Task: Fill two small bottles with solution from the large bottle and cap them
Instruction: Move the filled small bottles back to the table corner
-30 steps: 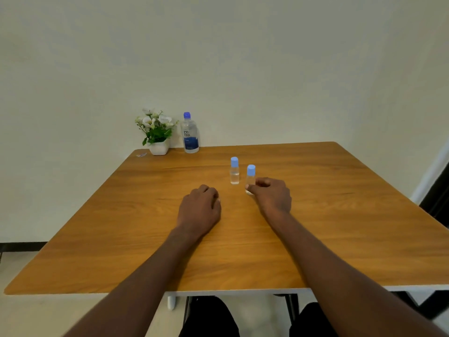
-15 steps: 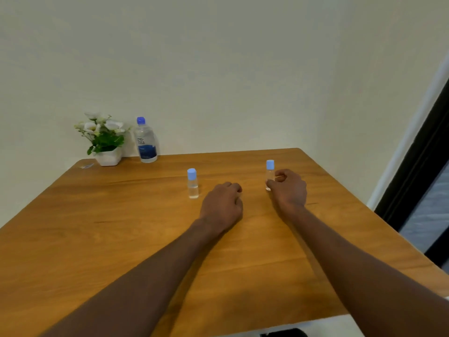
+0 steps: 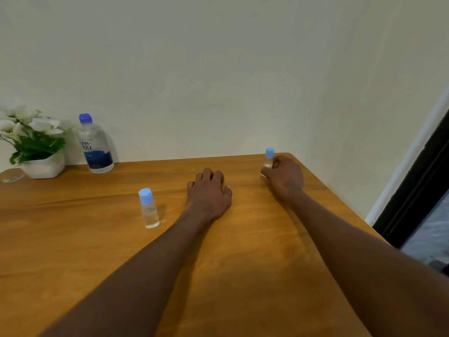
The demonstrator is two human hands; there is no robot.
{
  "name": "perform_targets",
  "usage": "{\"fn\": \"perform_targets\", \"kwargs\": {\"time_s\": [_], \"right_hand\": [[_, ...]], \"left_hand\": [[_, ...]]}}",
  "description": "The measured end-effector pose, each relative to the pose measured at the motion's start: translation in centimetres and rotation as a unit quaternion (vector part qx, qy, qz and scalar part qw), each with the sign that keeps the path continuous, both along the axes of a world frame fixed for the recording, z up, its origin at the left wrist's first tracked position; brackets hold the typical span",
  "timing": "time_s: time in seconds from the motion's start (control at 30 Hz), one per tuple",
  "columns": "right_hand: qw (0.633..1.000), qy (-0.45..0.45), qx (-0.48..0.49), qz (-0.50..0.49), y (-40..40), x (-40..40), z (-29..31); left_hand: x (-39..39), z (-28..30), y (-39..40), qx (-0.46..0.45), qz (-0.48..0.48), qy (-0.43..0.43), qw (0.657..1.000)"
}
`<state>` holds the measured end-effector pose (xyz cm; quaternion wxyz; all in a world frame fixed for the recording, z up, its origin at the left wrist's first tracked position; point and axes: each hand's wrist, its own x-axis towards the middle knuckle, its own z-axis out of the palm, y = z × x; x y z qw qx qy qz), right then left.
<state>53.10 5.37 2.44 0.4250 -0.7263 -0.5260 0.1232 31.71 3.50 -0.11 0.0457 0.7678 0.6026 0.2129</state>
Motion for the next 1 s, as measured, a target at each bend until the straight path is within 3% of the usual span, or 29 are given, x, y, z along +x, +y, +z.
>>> {"fn": "perform_targets", "kwargs": {"time_s": [0.2,0.4,0.73,1.0], "right_hand": [[1.000,0.015,-0.013,-0.005,5.5,1.8,0.0],[0.997,-0.025,-0.039,-0.054,6.8,1.7,-0.6],[0.996,-0.003,-0.046,-0.079,10.7,2.3,-1.4],[0.989,-0.082,-0.094,-0.083,12.8,2.6,-1.6]], "left_hand": [[0.4,-0.1,2.1,0.000,0.005,-0.003,1.000],[0.5,-0.1,2.7,0.003,0.004,-0.005,1.000],[0.7,-0.4,3.2,0.007,0.012,-0.005,1.000],[0.7,-0.5,3.6,0.011,0.016,-0.004,1.000]]}}
